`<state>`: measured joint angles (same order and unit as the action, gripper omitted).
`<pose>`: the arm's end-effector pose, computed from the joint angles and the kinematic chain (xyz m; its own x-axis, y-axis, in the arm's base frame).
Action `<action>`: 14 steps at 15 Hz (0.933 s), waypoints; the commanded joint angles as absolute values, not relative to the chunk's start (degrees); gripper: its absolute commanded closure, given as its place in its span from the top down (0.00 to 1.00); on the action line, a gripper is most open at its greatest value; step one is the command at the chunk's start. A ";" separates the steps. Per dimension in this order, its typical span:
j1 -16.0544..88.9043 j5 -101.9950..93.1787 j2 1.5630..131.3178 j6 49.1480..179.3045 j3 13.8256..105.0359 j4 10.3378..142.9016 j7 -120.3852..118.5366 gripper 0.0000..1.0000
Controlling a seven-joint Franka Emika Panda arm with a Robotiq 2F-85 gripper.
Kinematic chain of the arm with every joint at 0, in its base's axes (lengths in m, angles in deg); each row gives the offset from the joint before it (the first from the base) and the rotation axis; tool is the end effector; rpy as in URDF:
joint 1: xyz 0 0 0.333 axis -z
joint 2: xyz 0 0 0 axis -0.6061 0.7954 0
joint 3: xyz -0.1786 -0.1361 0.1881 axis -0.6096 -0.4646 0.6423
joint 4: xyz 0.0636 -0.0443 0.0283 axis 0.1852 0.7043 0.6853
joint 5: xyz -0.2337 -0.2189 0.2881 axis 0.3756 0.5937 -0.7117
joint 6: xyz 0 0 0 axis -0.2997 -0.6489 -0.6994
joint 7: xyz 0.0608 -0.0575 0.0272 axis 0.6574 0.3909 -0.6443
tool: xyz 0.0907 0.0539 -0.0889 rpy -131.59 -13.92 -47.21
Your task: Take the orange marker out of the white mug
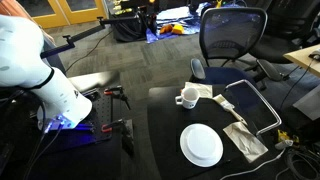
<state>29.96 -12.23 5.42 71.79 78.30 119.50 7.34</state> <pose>0.3385 0.1607 0.5294 0.9955 0.0901 0.0289 0.0871 -0.9919 0.0920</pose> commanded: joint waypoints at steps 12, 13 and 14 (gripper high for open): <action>30.67 -10.67 8.16 80.53 76.54 123.05 5.52 1.00; 30.96 -10.39 9.13 82.70 76.10 123.89 5.57 1.00; 31.08 -10.20 10.30 85.07 75.42 124.74 5.22 1.00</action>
<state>30.22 -10.93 7.36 79.62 76.99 122.82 7.00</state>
